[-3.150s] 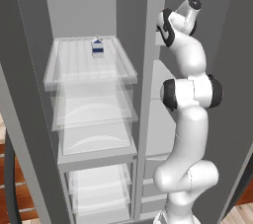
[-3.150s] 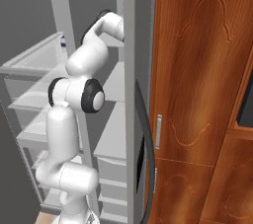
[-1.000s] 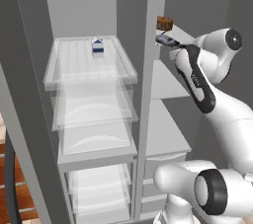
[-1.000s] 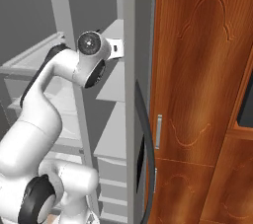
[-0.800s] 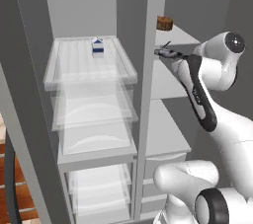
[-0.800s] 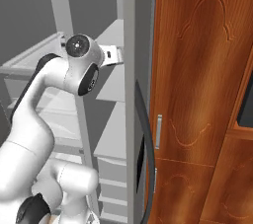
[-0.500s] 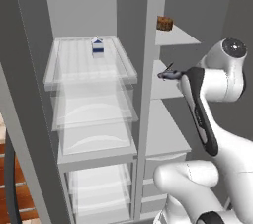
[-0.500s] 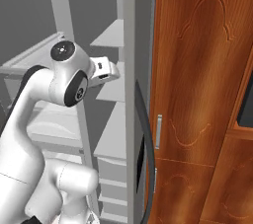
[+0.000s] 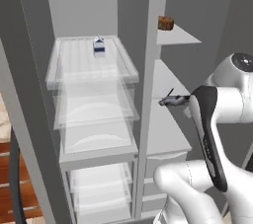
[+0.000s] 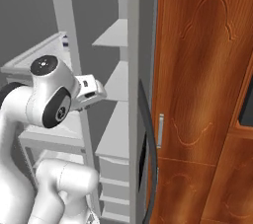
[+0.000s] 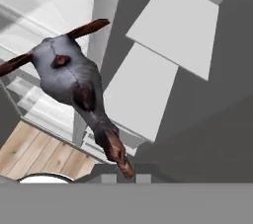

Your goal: Pick up the frozen fish from the freezer, place it on any shelf in the fridge, and close the fridge and freezer doors when done.

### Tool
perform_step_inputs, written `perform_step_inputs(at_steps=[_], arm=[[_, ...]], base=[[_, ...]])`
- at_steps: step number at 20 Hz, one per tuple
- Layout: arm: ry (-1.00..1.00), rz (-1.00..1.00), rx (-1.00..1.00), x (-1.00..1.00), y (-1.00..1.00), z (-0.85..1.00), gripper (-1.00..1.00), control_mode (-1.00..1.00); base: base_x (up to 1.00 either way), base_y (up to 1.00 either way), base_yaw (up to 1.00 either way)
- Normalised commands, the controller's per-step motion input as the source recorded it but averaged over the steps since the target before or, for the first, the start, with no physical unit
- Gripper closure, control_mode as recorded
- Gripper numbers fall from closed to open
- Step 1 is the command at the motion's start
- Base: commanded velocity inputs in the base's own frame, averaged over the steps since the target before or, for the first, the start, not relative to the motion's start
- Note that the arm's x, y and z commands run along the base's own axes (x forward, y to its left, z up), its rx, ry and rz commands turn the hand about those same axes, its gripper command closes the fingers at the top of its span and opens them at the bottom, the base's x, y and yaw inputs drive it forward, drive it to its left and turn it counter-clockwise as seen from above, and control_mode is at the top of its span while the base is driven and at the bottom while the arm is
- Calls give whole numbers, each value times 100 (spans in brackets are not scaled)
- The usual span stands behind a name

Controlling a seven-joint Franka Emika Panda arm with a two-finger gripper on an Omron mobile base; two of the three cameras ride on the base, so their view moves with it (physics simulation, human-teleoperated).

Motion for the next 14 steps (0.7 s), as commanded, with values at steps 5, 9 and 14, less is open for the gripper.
perform_step_inputs(at_steps=[5,9,14], arm=[[0,0,0,0,0,0,100,100],[0,0,0,0,0,0,100,100],[-1,-1,0,14,7,3,100,-100]], base=[[-30,94,0],[6,78,0],[47,36,-1]])
